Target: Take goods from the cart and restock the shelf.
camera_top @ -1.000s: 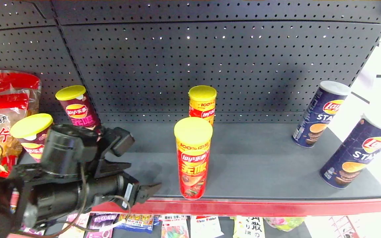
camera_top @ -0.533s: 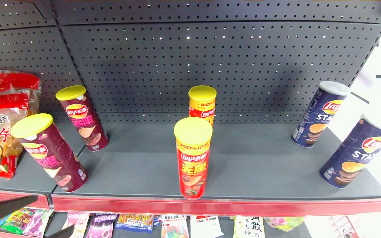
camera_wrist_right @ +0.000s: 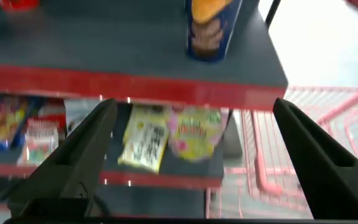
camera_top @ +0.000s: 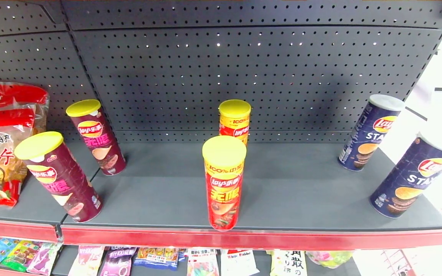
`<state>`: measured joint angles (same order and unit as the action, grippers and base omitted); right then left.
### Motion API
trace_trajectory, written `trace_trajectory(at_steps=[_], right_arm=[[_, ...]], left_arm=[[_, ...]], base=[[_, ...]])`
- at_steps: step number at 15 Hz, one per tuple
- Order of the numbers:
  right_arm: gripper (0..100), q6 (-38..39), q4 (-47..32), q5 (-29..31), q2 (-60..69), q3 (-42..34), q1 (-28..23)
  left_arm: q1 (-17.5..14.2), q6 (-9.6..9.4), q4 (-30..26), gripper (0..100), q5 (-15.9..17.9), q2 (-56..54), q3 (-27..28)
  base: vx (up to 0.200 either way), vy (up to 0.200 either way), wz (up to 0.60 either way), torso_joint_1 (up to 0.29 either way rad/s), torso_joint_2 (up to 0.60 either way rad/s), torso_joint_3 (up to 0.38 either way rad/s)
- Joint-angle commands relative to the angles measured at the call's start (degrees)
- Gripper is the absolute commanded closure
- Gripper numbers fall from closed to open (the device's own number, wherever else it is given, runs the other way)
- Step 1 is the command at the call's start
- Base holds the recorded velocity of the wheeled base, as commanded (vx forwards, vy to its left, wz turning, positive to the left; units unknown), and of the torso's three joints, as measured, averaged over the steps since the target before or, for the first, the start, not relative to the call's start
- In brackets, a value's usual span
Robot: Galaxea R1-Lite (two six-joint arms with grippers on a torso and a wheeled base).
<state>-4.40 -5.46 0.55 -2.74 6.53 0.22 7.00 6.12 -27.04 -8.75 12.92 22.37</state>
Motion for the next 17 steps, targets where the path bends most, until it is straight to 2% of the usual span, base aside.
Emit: trace_trajectory(at_steps=[1, 2, 3, 4, 5, 6, 7, 8, 9, 11, 12, 13, 14, 15, 17], right_arm=[[0, 1.15, 5.46, 0.15, 2.74, -4.78, -0.40], [0, 0.80, 5.46, -0.46, 2.74, -4.86, -0.31], [0, -0.96, 6.08, -1.60, 2.74, -5.39, -0.31], [0, -0.70, 5.46, -1.95, 2.74, -5.04, -0.31], [0, 0.36, 5.11, -2.22, 2.74, -4.95, -0.31], [0, 1.32, 4.85, -3.01, 2.74, -4.95, -0.31], [0, 1.32, 4.93, -3.01, 2.74, -4.95, -0.31], [0, 1.50, 5.20, -2.92, 2.74, -5.04, -0.31], [0, 1.59, 5.29, -3.10, 2.74, -5.13, -0.31], [0, 1.68, 5.55, -2.66, 2.74, -5.22, -0.31], [0, 1.68, 5.55, -2.57, 2.74, -5.22, -0.31], [0, 1.41, 5.55, -2.57, 2.74, -5.22, -0.31], [0, 1.32, 5.55, -2.57, 2.74, -5.22, -0.31], [0, 1.15, 5.55, -2.66, 2.74, -5.22, -0.31], [0, 0.62, 5.55, -2.57, 2.74, -5.22, -0.31]], left_arm=[[-1.11, -2.25, 13.94, 0, -0.04, -5.10, -12.97], [-1.02, -3.75, 16.93, 0, 0.32, -7.47, -16.39], [-1.02, -4.19, 23.08, 0, 2.16, -7.47, -19.21], [-1.02, -4.01, 27.74, 0, 2.95, -7.47, -21.49], [-1.02, -3.75, 29.76, 0, 2.07, -7.47, -22.28], [-2.95, -3.83, 28.27, 0, -3.73, -5.80, -21.93], [-4.27, -3.75, 27.83, 0, -5.57, -4.05, -21.67], [-7.17, -3.66, 27.74, 0, -5.57, -2.64, -21.67], [-6.91, -3.66, 27.83, 0, -4.34, -3.69, -21.75], [-5.85, -4.01, 28.01, 0, 1.63, -9.85, -21.67], [-6.82, -4.80, 29.15, 0, 5.24, -11.96, -22.11], [-7.00, -5.33, 29.59, 0, 5.41, -12.75, -22.19], [-7.09, -5.06, 29.59, 0, 4.97, -12.75, -22.19], [-7.00, -4.63, 29.50, 0, 1.81, -12.75, -22.28], [-7.00, -4.36, 29.50, 0, -0.92, -12.75, -22.28]], base=[[0.000, 0.000, 0.00, 0.000, 0.00, 0.000], [0.000, 0.000, 0.00, 0.000, 0.00, 0.000], [0.000, 0.000, 0.00, 0.000, 0.00, 0.000], [0.000, 0.000, 0.00, 0.000, 0.00, 0.000], [0.000, 0.000, 0.00, 0.000, 0.00, 0.000], [0.000, 0.000, 0.00, 0.000, 0.00, 0.000], [0.000, 0.000, 0.00, 0.000, 0.00, 0.000], [0.000, 0.000, 0.00, 0.000, 0.00, 0.000], [0.000, 0.000, 0.00, 0.000, 0.00, 0.000], [0.000, 0.000, 0.00, 0.000, 0.00, 0.000], [0.000, 0.000, 0.00, 0.000, 0.00, 0.000], [0.000, 0.000, 0.00, 0.000, 0.00, 0.000], [0.000, 0.000, 0.00, 0.000, 0.00, 0.000], [0.000, 0.000, 0.00, 0.000, 0.00, 0.000], [0.000, 0.000, 0.00, 0.000, 0.00, 0.000]])
